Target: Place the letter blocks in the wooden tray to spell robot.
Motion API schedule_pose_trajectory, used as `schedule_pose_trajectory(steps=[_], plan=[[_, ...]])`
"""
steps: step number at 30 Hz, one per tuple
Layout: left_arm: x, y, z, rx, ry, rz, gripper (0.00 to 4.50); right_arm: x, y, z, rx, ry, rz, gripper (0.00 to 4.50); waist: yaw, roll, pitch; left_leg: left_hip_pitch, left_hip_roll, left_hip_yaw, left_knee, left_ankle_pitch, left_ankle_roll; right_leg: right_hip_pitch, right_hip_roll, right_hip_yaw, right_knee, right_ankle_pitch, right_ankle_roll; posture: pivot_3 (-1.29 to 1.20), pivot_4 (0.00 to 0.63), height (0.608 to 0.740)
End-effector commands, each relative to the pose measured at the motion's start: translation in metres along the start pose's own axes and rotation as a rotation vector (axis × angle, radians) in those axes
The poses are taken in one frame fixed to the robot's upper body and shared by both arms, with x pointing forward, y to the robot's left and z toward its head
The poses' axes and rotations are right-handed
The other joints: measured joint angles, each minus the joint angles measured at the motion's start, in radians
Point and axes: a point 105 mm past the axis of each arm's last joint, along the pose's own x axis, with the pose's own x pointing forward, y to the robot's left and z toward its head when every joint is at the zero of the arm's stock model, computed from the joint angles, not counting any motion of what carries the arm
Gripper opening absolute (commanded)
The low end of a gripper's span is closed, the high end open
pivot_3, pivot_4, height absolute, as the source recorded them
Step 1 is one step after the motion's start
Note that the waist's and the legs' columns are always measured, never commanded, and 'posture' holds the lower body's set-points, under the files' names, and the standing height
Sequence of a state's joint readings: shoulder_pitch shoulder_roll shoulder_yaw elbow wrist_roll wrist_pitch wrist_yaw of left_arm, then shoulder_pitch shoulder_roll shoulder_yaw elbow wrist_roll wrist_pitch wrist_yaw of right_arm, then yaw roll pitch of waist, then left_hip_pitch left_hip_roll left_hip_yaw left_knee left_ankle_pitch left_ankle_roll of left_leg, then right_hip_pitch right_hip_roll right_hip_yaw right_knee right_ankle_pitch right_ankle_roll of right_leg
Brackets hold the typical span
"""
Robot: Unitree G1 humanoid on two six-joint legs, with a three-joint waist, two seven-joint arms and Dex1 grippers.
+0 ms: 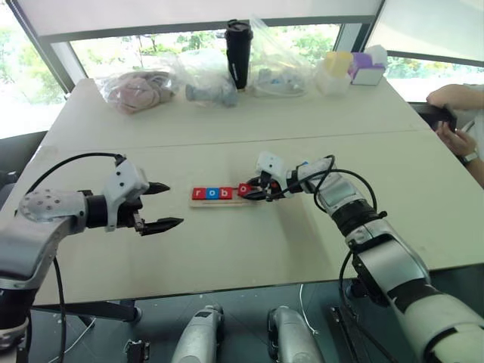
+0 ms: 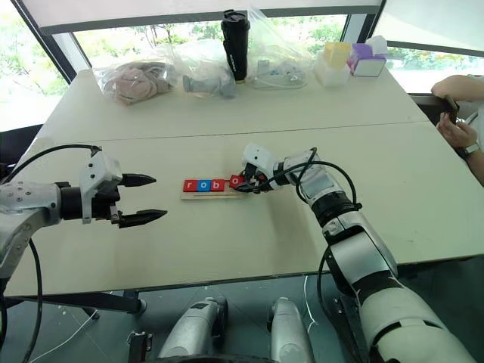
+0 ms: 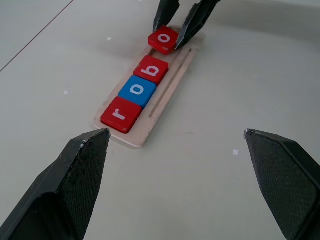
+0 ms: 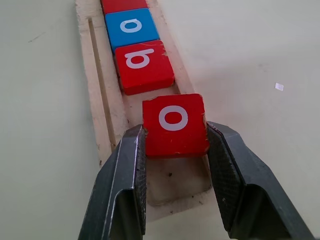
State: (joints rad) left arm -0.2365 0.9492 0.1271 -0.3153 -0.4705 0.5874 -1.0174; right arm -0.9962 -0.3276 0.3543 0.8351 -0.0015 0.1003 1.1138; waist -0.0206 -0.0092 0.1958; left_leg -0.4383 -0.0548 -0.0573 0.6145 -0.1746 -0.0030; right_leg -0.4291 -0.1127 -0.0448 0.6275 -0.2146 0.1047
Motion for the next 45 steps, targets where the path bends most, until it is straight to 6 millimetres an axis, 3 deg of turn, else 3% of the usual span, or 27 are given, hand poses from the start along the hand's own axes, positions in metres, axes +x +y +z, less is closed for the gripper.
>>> schedule_pose_trajectory(steps=[1, 17, 23, 24, 32, 37, 45], plan=[[-0.008, 0.002, 0.009, 0.026, -0.023, 0.038, 4.5, 0.001, -0.002, 0.013, -0.044, -0.026, 0.013, 1.15, 0.0, 0.0, 0.0, 0.001, 0.0, 0.0, 0.0, 0.0, 0.0, 0.0, 0.0, 0.0, 0.001, 0.0, 0.0, 0.0, 0.15, 0.74], [-0.003, 0.001, 0.007, 0.029, -0.016, 0.046, 4.5, 0.006, -0.004, 0.02, -0.057, -0.032, 0.033, 1.15, 0.0, 0.0, 0.0, 0.002, 0.0, 0.001, -0.001, 0.001, -0.001, 0.0, 0.001, 0.002, 0.002, 0.0, 0.0, 0.0, 0.15, 0.74], [-0.002, 0.001, 0.007, 0.026, -0.022, 0.05, 4.5, 0.006, -0.007, 0.025, -0.072, -0.04, 0.022, 4.22, 0.0, 0.0, 0.0, 0.002, 0.0, 0.001, -0.001, 0.001, -0.002, 0.0, 0.001, 0.002, 0.002, 0.0, 0.0, 0.0, 0.15, 0.74], [-0.002, 0.001, 0.007, 0.026, -0.022, 0.052, 4.5, 0.006, -0.008, 0.029, -0.075, -0.053, 0.017, 4.44, 0.0, 0.0, 0.0, 0.002, 0.0, 0.001, -0.001, 0.001, -0.002, 0.0, 0.001, 0.002, 0.002, 0.0, 0.0, 0.0, 0.15, 0.74], [-0.002, 0.001, 0.006, 0.026, -0.022, 0.059, 4.5, -0.013, -0.027, 0.055, -0.131, -0.143, -0.09, 4.44, 0.0, 0.0, 0.0, 0.002, 0.0, 0.001, -0.001, 0.001, -0.002, 0.0, 0.001, 0.003, 0.002, 0.0, 0.0, 0.0, 0.15, 0.74], [-0.001, 0.001, 0.004, 0.025, -0.022, 0.061, 4.5, -0.029, -0.025, 0.029, -0.249, -0.028, -0.106, 4.44, 0.006, 0.0, 0.0, 0.002, 0.0, 0.001, -0.001, 0.001, -0.002, 0.0, 0.0, 0.003, 0.002, 0.0, 0.0, 0.0, 0.15, 0.74], [0.002, 0.002, 0.006, 0.028, -0.028, 0.057, 4.5, -0.024, -0.024, 0.012, -0.227, 0.006, -0.156, 4.44, -0.007, 0.001, 0.0, 0.002, 0.0, 0.002, -0.001, 0.001, -0.002, -0.001, 0.001, 0.003, 0.003, 0.0, 0.0, 0.0, 0.15, 0.74]])
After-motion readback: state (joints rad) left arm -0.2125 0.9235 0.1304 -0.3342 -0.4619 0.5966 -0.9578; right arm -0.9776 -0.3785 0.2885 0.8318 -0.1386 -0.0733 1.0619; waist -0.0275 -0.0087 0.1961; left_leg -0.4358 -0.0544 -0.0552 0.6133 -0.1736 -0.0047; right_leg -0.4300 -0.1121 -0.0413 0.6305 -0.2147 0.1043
